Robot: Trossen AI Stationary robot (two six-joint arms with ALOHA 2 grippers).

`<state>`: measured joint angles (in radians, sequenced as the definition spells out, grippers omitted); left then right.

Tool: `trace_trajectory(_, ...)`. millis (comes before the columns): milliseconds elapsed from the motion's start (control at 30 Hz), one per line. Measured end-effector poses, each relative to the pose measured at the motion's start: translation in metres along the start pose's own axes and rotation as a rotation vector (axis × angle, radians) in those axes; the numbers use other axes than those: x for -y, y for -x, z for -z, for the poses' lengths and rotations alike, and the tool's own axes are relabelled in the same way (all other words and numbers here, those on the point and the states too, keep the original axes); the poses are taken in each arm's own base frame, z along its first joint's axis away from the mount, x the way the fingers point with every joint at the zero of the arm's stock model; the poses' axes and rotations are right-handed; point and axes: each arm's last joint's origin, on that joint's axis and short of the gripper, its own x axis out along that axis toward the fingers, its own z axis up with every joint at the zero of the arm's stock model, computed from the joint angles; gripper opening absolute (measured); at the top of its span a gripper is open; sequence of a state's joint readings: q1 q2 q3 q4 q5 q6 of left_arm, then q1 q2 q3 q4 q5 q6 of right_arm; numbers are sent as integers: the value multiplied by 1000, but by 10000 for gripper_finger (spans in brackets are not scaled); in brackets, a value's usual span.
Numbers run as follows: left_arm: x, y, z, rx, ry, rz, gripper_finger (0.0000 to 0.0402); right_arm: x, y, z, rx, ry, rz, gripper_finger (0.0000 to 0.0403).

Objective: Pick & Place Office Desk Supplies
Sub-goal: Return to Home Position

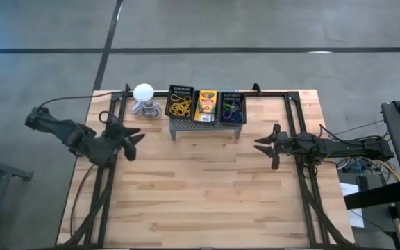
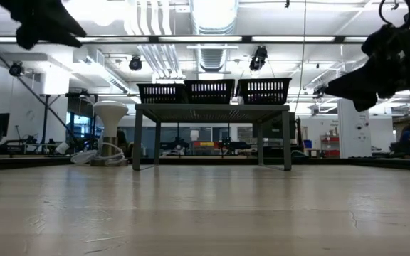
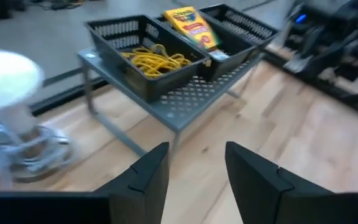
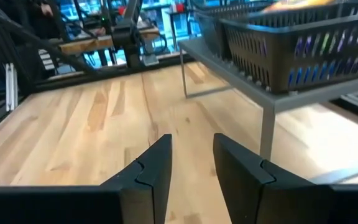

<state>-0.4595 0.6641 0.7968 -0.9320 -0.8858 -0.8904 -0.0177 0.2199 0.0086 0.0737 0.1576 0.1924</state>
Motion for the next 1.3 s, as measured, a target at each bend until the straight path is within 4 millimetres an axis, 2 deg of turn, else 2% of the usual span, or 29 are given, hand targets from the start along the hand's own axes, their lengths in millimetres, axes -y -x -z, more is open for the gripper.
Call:
trace_trajectory(133, -7, -10, 22, 95, 41, 146, 163, 0, 0, 2, -18, -13, 4, 109)
trace_trajectory(333, -10, -22, 51, 332, 0, 500, 163, 0, 0, 2, -19, -11, 4, 113)
trace_trajectory(467, -21, -29, 71, 453, 30, 602, 163, 0, 0, 2, -26, -10, 6, 114)
trace_trajectory(733, -37, -35, 87, 534, 69, 587, 163, 0, -1, 3, -29, -6, 6, 105)
trace_trajectory(1167, -42, -51, 101, 477, 46, 440, 163, 1, -1, 4, -44, -7, 8, 111)
trace_trajectory(1300, -44, -53, 103, 472, -26, 388, 163, 1, -1, 4, -47, -6, 9, 105)
